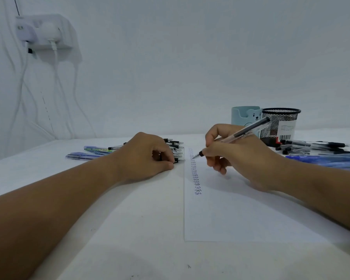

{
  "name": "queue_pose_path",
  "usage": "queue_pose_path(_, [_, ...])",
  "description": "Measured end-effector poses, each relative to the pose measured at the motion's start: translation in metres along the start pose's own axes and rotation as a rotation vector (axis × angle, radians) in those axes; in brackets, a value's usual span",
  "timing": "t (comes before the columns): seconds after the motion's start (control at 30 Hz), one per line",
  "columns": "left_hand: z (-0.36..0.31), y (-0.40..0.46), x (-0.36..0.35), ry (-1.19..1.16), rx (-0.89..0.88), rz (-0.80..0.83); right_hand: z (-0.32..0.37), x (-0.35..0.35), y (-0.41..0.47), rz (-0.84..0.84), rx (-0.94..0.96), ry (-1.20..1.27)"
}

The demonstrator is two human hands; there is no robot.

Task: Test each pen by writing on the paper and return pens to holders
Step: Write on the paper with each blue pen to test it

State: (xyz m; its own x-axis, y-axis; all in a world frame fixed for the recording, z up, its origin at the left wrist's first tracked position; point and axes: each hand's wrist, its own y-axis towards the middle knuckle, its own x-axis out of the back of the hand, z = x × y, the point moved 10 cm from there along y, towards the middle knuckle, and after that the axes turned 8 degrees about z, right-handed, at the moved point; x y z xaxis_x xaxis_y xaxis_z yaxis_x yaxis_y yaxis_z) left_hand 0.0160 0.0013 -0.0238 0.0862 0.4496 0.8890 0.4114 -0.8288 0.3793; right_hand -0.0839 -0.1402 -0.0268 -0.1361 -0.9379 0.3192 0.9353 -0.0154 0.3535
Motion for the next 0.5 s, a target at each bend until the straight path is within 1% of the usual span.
queue_pose_path(0.1, [-0.004,-0.001,-0.003,-0.044,-0.019,0.022,-0.005,-0.020,-0.003,0.153,-0.083,0.174])
queue_pose_path(0.13, [-0.006,-0.001,-0.005,-0.051,-0.027,0.038,-0.005,-0.025,-0.005,0.197,-0.097,0.188])
queue_pose_path(0.2, [-0.013,-0.002,-0.008,-0.068,-0.052,0.057,-0.007,-0.033,-0.007,0.248,-0.126,0.141])
queue_pose_path(0.3, [-0.024,-0.002,-0.011,-0.101,-0.085,0.088,-0.007,-0.037,-0.008,0.238,-0.140,0.029])
queue_pose_path(0.5, [-0.029,-0.001,-0.023,-0.137,-0.023,0.223,0.001,-0.046,-0.012,0.262,-0.089,-0.028])
